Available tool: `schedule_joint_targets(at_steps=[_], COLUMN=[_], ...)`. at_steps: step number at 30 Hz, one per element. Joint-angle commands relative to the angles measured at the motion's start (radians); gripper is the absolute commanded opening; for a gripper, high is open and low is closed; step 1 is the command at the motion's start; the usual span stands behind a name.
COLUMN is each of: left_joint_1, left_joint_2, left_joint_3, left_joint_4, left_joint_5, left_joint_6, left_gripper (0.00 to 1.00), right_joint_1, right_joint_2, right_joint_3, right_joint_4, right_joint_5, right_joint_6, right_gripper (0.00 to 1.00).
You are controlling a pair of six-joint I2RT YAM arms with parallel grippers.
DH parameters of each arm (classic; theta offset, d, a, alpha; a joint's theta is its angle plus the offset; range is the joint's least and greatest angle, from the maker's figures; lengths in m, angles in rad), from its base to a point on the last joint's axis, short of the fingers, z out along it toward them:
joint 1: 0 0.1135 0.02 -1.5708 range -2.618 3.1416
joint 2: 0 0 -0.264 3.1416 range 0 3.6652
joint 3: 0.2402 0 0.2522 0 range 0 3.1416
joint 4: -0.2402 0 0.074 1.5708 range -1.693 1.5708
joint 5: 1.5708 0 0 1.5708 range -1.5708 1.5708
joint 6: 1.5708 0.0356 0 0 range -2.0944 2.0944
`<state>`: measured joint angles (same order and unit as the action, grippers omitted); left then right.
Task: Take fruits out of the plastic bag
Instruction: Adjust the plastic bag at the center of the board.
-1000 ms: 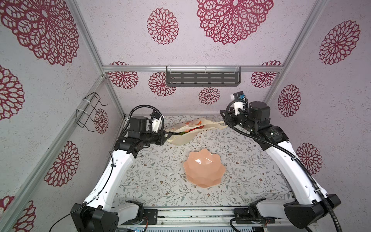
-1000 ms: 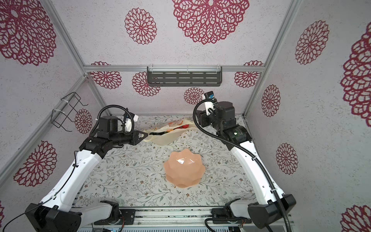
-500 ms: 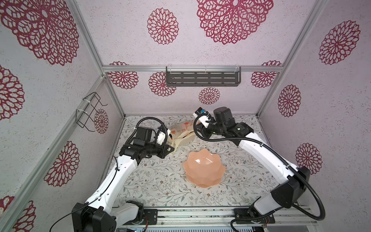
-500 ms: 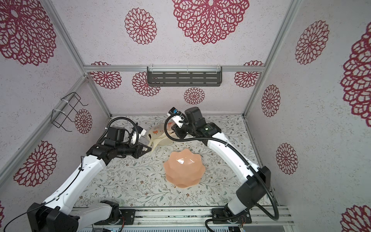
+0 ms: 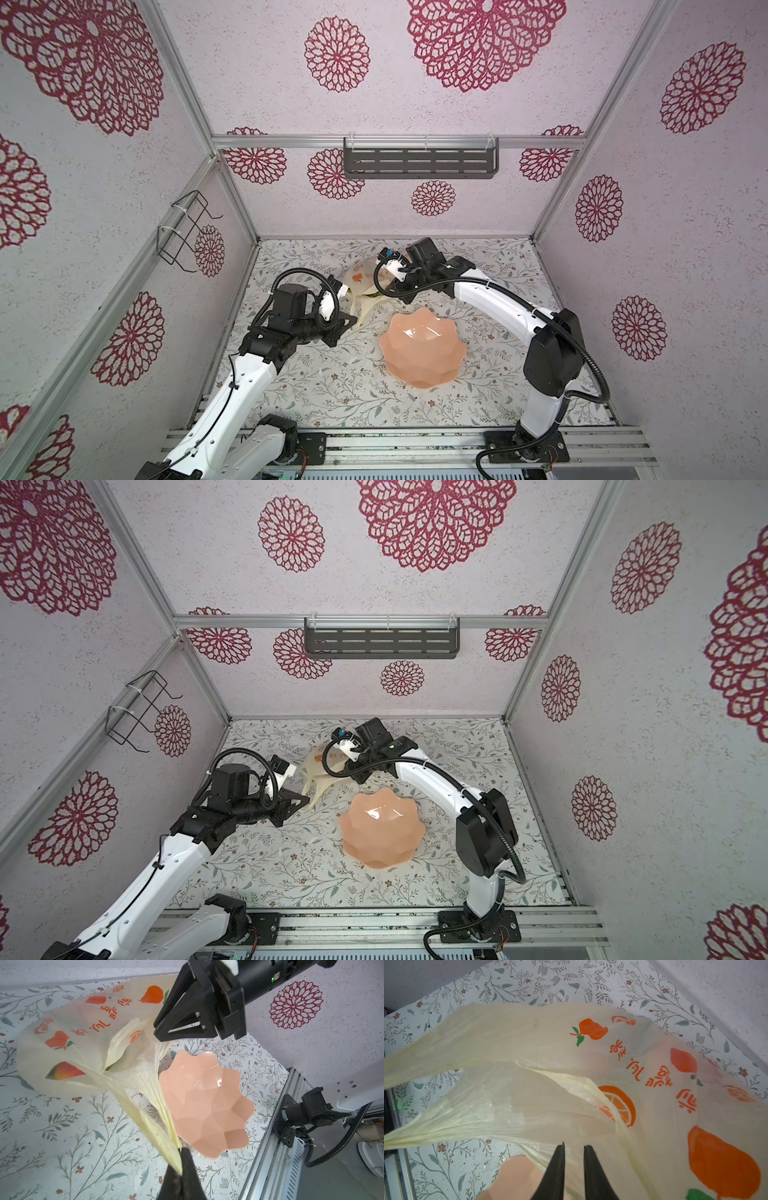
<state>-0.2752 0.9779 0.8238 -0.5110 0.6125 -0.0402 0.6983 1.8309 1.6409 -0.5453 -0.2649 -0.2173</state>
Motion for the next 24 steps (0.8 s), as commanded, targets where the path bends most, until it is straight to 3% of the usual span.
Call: schedule_joint_targets(at_steps=[1,13,24], left_joint_1=[-0.005,-0.005,-0.004], left_joint_2=[-0.012,-0.044,-0.064], left_joint_3=[-0.014,-0.053,-0.086], left_joint_4=[0.051,0.077,0.123], left_joint_5=[0.018,0.046,0.046], left_joint_6=[0.031,0.048,0.051], left_gripper=[0.0,0.0,0.0], right_joint_1=[0.003,0.013,0.014], right_joint_2=[-0.001,0.145,0.206], right_joint_3=[0.023,0.144,0.188], right_joint_4=[0.004,-0.03,0.111], right_joint_5=[0.006,0.205,0.428], right_joint_6=[0.001,-0.011,0.018], right_gripper=[0.22,0.23,0.41])
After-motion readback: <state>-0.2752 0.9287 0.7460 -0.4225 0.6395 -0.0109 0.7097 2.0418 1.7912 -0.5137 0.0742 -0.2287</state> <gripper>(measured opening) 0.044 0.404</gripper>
